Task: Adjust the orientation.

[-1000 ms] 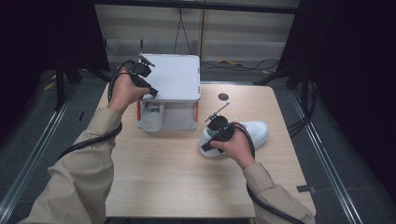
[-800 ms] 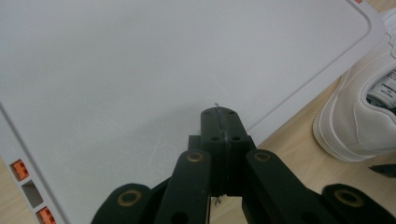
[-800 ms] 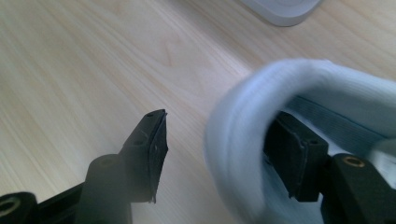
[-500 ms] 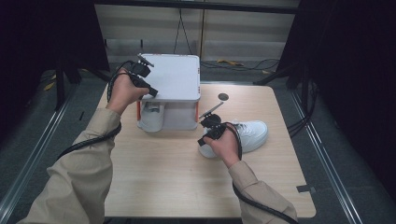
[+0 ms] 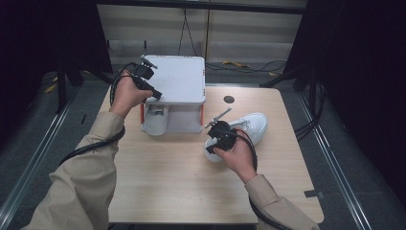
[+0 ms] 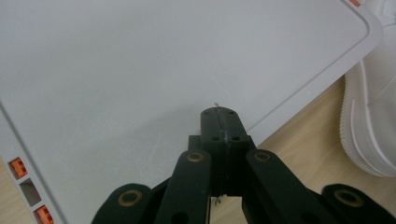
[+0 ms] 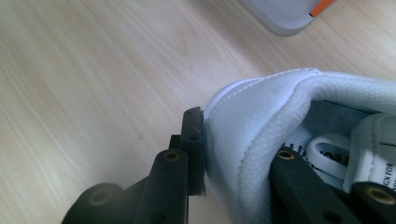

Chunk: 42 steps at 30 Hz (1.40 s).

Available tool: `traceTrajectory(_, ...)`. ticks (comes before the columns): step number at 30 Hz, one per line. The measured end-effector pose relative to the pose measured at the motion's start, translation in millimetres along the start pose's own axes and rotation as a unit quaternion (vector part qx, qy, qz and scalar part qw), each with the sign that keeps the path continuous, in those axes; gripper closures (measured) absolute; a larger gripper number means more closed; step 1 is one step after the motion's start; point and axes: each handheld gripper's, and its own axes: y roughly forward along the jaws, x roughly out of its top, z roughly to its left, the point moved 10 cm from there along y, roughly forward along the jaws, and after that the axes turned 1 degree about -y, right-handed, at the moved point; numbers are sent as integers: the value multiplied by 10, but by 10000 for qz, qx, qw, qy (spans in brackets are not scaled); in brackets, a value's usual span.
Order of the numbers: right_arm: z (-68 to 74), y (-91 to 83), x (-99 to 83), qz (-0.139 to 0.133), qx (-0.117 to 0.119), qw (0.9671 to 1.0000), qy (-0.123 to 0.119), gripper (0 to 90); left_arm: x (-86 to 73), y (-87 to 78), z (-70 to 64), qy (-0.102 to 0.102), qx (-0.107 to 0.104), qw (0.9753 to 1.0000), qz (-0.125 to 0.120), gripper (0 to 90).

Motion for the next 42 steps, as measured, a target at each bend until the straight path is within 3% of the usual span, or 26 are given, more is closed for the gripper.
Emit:
traceTrajectory(6, 167, -120, 18, -44, 94, 9995, -283, 750, 2, 2, -1, -32, 19, 10000, 33, 900)
traceTrajectory(14, 453, -66, 94, -19, 292, 9964, -790, 749, 3, 4, 0, -89, -23, 9999, 61, 900)
traceTrajectory(18, 596, -62, 153, -45, 467, 9953, -849, 747, 3, 7, 0, -126, -26, 9999, 64, 900)
traceTrajectory(25, 799, -48, 227, -59, 523, 9926, -1094, 747, -6, 3, 11, -279, -124, 9995, 3, 900)
traceTrajectory(29, 946, -16, 257, -18, 642, 9895, -1291, 747, -9, 3, 15, -320, -152, 9994, -26, 900)
traceTrajectory(35, 1183, -10, 303, 29, 839, 9839, -1578, 745, 3, 7, 2, -224, -33, 9997, 94, 900)
traceTrajectory(40, 1303, -10, 330, 65, 855, 9787, -1864, 743, -1, 6, 5, -232, -28, 9997, 73, 900)
traceTrajectory(41, 1330, 5, 344, 47, 867, 9763, -1980, 743, -1, 5, 5, -220, -43, 9997, 69, 900)
traceTrajectory(42, 1351, 2, 347, 74, 861, 9766, -1971, 743, -2, 4, 5, -216, -44, 9997, 67, 900)
